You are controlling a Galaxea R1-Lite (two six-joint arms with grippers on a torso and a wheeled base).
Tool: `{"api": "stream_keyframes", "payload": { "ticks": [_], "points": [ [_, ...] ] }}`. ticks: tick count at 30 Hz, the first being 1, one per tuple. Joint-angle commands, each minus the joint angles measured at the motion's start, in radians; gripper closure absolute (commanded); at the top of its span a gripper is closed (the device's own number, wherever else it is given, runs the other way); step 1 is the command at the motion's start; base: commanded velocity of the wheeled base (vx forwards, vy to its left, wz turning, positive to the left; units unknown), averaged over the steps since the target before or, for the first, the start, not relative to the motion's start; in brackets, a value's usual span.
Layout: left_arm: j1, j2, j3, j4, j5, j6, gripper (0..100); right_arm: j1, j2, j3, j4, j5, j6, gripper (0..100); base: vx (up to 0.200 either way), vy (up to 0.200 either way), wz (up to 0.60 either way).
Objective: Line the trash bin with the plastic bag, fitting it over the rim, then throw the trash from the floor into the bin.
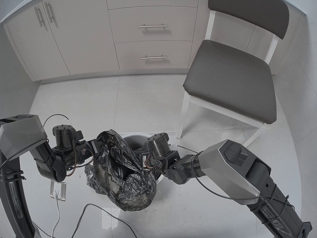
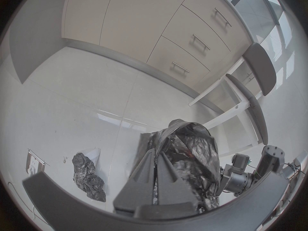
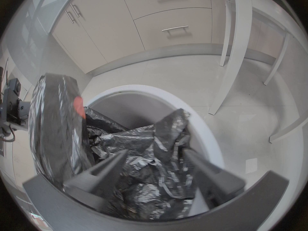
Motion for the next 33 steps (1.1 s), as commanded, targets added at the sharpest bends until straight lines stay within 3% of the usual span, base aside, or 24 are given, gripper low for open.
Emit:
{"api": "stream_keyframes", "payload": {
  "ticks": [1, 6, 9, 16, 18, 23, 28, 33],
  "points": [
    [0.002, -0.001, -0.008, 0.001, 0.000, -0.014, 100, -0.003, -0.067, 0.004, 0.009, 0.001, 0.038, 0, 0.000, 0.000, 0.00],
    [0.000, -0.001, -0.021, 0.003, 0.000, -0.042, 100, 0.000, -0.188, 0.081, 0.022, 0.013, 0.108, 0, 0.000, 0.000, 0.00],
    [-0.002, -0.001, -0.021, 0.003, 0.000, -0.042, 100, 0.011, -0.251, 0.118, 0.022, 0.048, 0.116, 0, 0.000, 0.000, 0.00],
    [-0.011, -0.005, -0.021, 0.003, 0.003, -0.043, 100, 0.046, -0.346, 0.207, 0.022, 0.044, 0.115, 0, 0.000, 0.000, 0.00],
    [-0.020, -0.002, -0.031, 0.003, 0.027, -0.046, 100, 0.064, -0.370, 0.261, 0.017, 0.037, 0.105, 0, 0.000, 0.000, 0.00],
    [-0.046, 0.056, -0.119, 0.012, 0.179, -0.060, 100, 0.092, -0.352, 0.382, -0.047, -0.015, 0.088, 0, 0.000, 0.000, 0.00],
    [-0.063, 0.056, -0.120, 0.010, 0.181, -0.071, 100, 0.107, -0.318, 0.462, -0.158, -0.045, 0.062, 0, 0.000, 0.000, 0.00],
    [-0.075, 0.047, -0.127, 0.012, 0.181, -0.094, 100, 0.117, -0.317, 0.462, -0.164, -0.047, 0.021, 0, 0.000, 0.000, 0.00]
  ]
}}
